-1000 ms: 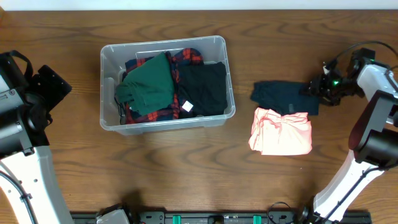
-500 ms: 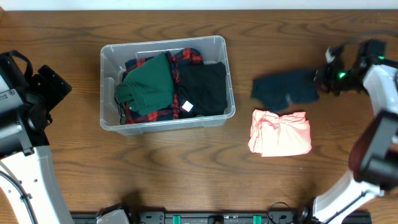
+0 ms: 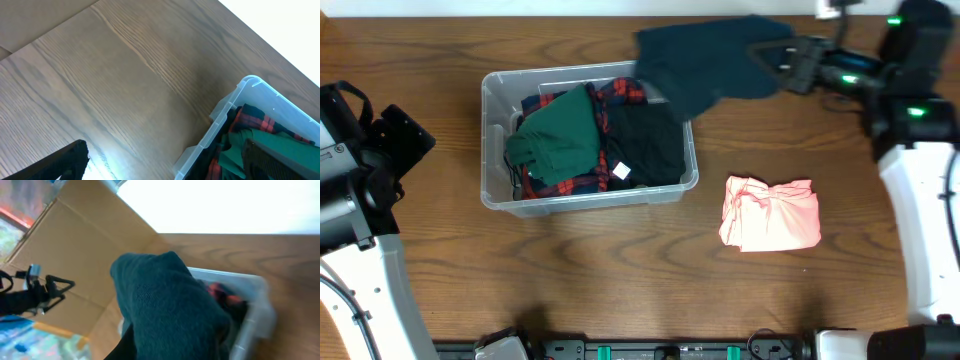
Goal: Pack container
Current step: 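Carry the navy garment into the bin and press it down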
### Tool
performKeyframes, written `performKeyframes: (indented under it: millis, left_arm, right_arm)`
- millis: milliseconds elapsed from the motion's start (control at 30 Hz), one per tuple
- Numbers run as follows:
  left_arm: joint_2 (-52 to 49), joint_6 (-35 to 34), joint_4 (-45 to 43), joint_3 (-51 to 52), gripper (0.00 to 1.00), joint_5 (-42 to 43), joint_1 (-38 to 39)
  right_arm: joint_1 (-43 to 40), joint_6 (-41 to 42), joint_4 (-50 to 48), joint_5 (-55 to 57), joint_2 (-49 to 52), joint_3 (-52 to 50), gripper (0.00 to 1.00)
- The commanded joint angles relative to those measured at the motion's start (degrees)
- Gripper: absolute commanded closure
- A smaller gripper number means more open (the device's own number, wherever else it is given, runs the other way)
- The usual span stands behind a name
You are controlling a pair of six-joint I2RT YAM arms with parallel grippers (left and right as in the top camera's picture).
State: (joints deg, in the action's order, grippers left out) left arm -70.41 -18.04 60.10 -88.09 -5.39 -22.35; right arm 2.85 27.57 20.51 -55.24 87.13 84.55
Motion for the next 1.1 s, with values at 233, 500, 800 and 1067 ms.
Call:
performKeyframes:
  millis: [233, 500, 800, 1067]
  left_arm:
    - [-0.1, -0.2, 0.1, -0.7, 0.02, -0.9, -0.2]
    - [-0.1, -0.2, 0.1, -0.7, 0.02, -0.9, -0.2]
    - [-0.1, -0.2, 0.1, -0.7, 0.02, -0.9, -0.2]
    - [-0.1, -0.2, 0.1, -0.7, 0.02, -0.9, -0.2]
  right_arm:
    - [21.1, 14.6, -11.2, 28.4, 12.7, 0.1, 0.99]
    - [23.7, 15.7, -13.4, 37.0, 25.9, 0.1, 0.98]
    - [22.1, 8.2, -12.0, 41.6, 30.4, 0.2, 0.92]
    - [21.2, 3.7, -10.1, 39.8, 22.8, 0.2, 0.66]
